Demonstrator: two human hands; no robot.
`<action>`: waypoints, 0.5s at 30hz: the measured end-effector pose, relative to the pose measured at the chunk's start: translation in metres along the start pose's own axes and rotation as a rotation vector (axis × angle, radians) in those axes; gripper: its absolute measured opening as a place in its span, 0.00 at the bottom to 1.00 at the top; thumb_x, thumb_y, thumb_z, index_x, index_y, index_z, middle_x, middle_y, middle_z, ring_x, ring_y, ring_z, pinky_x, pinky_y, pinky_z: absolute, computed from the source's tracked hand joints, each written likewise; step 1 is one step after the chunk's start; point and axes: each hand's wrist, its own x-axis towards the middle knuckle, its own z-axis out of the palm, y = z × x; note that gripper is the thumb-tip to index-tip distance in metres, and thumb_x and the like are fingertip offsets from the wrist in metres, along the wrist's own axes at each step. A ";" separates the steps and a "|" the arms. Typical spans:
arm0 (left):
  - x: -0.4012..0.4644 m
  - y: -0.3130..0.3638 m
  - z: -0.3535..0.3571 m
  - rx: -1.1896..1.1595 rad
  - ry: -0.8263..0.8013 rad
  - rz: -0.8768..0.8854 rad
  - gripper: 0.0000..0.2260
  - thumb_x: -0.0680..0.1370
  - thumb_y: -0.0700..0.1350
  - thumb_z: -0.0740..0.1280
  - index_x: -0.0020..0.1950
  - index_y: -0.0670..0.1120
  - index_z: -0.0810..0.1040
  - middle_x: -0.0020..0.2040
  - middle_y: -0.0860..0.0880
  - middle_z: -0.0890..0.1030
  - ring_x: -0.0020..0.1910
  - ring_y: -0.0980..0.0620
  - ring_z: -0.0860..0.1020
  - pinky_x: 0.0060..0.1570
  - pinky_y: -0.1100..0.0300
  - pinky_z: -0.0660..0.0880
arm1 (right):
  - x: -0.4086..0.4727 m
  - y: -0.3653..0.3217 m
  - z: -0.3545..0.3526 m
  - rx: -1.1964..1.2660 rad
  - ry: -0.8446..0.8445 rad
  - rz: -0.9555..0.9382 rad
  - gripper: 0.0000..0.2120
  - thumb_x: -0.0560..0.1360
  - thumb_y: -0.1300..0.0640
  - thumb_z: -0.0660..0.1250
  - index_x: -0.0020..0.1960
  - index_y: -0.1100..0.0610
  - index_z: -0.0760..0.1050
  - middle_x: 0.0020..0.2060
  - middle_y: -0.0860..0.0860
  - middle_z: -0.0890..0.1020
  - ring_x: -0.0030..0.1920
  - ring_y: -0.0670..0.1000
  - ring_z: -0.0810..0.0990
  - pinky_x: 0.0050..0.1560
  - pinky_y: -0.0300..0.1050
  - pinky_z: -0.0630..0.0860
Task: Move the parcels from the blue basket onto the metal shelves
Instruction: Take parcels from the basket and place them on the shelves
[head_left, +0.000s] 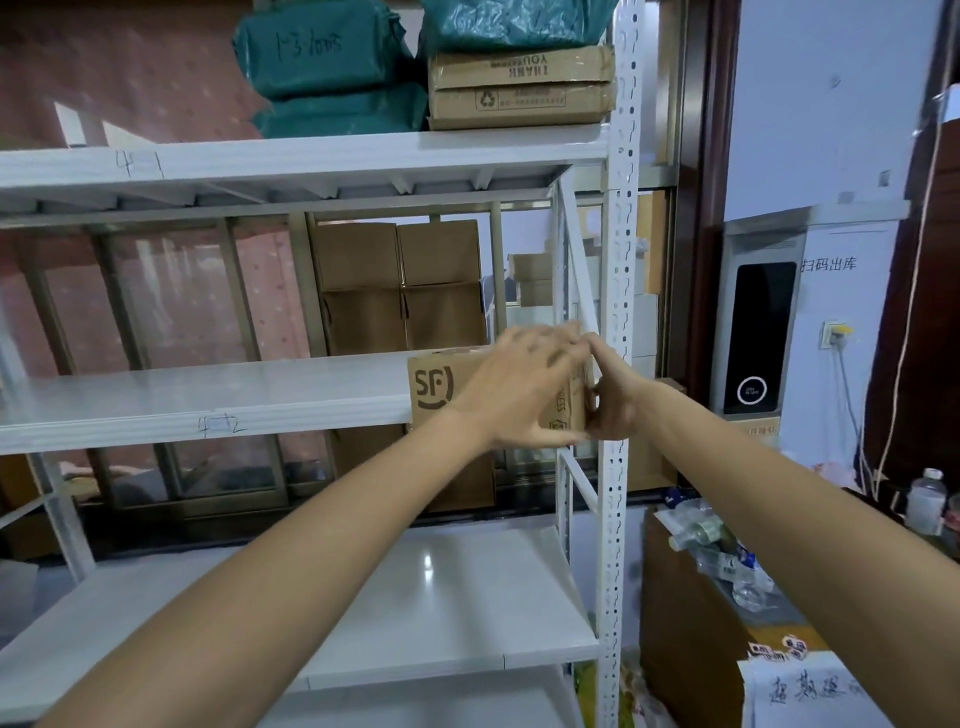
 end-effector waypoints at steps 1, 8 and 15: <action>-0.005 -0.007 -0.003 -0.085 0.096 -0.141 0.38 0.71 0.69 0.59 0.71 0.45 0.64 0.72 0.43 0.66 0.70 0.44 0.66 0.68 0.42 0.65 | 0.000 0.001 0.001 0.011 0.009 -0.015 0.34 0.56 0.33 0.71 0.48 0.61 0.78 0.38 0.59 0.86 0.48 0.60 0.83 0.46 0.58 0.81; -0.058 -0.105 -0.004 -1.097 0.080 -1.324 0.39 0.74 0.68 0.59 0.74 0.42 0.60 0.73 0.42 0.63 0.71 0.42 0.65 0.68 0.48 0.63 | 0.007 0.000 0.009 0.155 0.048 -0.091 0.36 0.57 0.33 0.70 0.57 0.55 0.71 0.48 0.59 0.80 0.49 0.60 0.80 0.41 0.58 0.80; -0.069 -0.133 0.030 -1.621 0.033 -1.121 0.25 0.75 0.57 0.68 0.67 0.45 0.70 0.64 0.47 0.77 0.61 0.52 0.74 0.58 0.58 0.73 | 0.038 -0.034 0.048 0.148 0.141 -0.155 0.29 0.64 0.31 0.67 0.48 0.56 0.75 0.33 0.57 0.83 0.35 0.57 0.84 0.40 0.55 0.81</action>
